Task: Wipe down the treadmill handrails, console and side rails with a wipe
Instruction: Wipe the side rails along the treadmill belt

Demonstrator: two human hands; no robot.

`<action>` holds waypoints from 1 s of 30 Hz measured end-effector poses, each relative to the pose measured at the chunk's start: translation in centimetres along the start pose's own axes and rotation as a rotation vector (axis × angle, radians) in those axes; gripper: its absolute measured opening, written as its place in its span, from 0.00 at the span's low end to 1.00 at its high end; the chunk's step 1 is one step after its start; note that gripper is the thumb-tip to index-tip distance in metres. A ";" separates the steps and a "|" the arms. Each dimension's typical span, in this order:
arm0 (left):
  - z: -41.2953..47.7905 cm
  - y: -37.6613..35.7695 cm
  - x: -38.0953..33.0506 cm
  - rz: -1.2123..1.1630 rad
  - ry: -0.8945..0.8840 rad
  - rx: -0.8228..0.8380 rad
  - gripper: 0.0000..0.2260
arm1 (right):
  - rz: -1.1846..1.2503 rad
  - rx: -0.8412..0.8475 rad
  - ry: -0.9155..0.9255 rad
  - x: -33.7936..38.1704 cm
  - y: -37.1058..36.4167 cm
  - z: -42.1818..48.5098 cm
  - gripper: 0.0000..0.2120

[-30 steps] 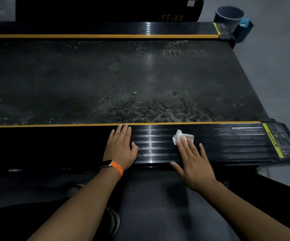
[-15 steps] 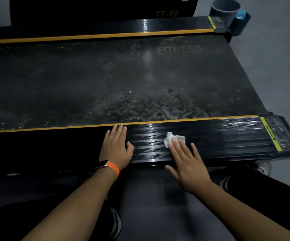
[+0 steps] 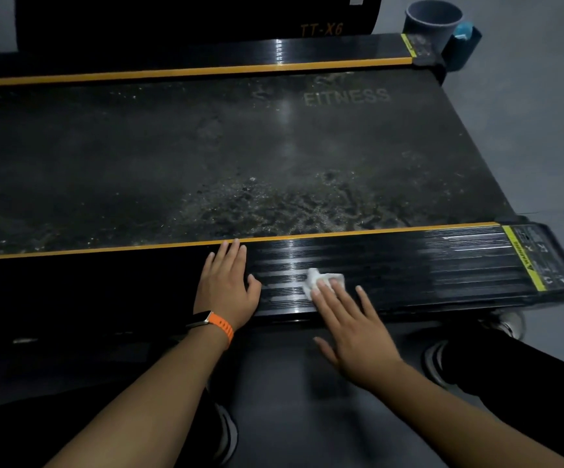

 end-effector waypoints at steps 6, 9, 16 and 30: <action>0.0 0.1 0.0 0.000 0.006 0.008 0.31 | 0.003 0.014 -0.092 0.4 -0.1 -1.1 0.41; 0.1 0.3 -0.1 0.013 0.004 -0.006 0.32 | 0.034 0.039 0.021 5.3 0.1 -0.3 0.42; 0.2 0.2 -0.5 0.049 -0.003 0.011 0.33 | -0.005 0.015 0.075 3.1 -0.4 -0.2 0.42; 1.5 -0.5 -3.2 0.040 -0.028 0.035 0.32 | 0.115 0.014 -0.078 0.7 -0.6 -0.2 0.38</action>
Point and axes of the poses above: each hand's wrist, its own z-axis towards the middle knuckle, its own y-axis out of the back of the hand, x = y × z, the point moved 2 cm from there along z, towards the middle knuckle, and after that the axes turned 15 degrees about -y, right-handed, at the moved point
